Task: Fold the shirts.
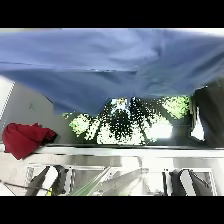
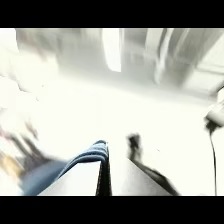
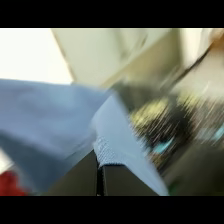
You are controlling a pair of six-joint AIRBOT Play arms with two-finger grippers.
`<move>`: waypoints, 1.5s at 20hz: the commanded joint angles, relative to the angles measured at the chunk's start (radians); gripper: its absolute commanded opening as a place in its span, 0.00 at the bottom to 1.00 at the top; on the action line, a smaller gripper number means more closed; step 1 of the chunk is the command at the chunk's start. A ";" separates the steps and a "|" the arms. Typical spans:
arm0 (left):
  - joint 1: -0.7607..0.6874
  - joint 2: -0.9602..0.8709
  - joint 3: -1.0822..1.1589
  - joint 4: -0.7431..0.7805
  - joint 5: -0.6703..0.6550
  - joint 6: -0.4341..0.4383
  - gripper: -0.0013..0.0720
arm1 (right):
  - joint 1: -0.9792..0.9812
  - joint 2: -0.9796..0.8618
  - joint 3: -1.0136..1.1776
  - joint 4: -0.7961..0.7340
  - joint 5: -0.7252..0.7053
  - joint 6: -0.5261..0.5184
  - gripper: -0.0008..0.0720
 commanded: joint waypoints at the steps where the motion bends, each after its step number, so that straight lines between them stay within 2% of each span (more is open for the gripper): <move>1: 0.219 0.148 0.020 -0.116 0.119 0.015 0.05 | -0.048 0.030 0.187 -0.002 -0.079 0.024 0.03; 2: 0.246 0.140 0.045 -0.042 0.117 -0.010 0.05 | -0.048 0.025 0.196 -0.031 -0.105 0.025 0.03; 4: 0.200 0.082 0.128 0.237 0.129 -0.079 0.05 | -0.027 -0.002 0.194 -0.110 -0.132 0.027 0.03; 7: -0.035 -0.051 0.235 0.682 0.224 -0.134 0.05 | 0.122 -0.131 0.191 -0.249 -0.127 0.041 0.03; 9: -0.195 -0.166 0.275 0.901 0.288 -0.158 0.05 | 0.274 -0.239 0.191 -0.461 -0.135 0.068 0.03; 11: -0.314 -0.282 0.280 1.049 0.362 -0.179 0.05 | 0.417 -0.373 0.188 -0.719 -0.156 0.124 0.03; 12: -0.373 -0.360 0.280 1.124 0.391 -0.179 0.05 | 0.463 -0.442 0.187 -0.798 -0.169 0.142 0.03; 14: -0.444 -0.502 0.280 1.233 0.428 -0.182 0.05 | 0.516 -0.592 0.187 -0.865 -0.184 0.164 0.03; 16: -0.480 -0.639 0.280 1.307 0.498 -0.169 0.05 | 0.524 -0.741 0.187 -0.864 -0.239 0.203 0.03; 18: -0.477 -0.756 0.282 1.323 0.595 -0.148 0.05 | 0.522 -0.869 0.187 -0.863 -0.320 0.237 0.03; 20: -0.460 -0.879 0.338 1.323 0.632 -0.142 0.05 | 0.522 -0.958 0.188 -0.863 -0.400 0.239 0.03; 24: -0.468 -1.088 0.515 1.332 0.629 -0.140 0.04 | 0.523 -1.080 0.188 -0.821 -0.467 0.241 0.03; 26: -0.480 -1.161 0.609 1.433 0.613 -0.176 0.03 | 0.522 -1.111 0.187 -0.850 -0.451 0.243 0.03; 28: -0.490 -1.210 0.701 1.582 0.565 -0.270 0.03 | 0.521 -1.115 0.187 -0.986 -0.439 0.298 0.03; 30: -0.505 -1.235 0.765 1.684 0.488 -0.307 0.03 | 0.522 -1.122 0.187 -1.090 -0.411 0.343 0.03</move>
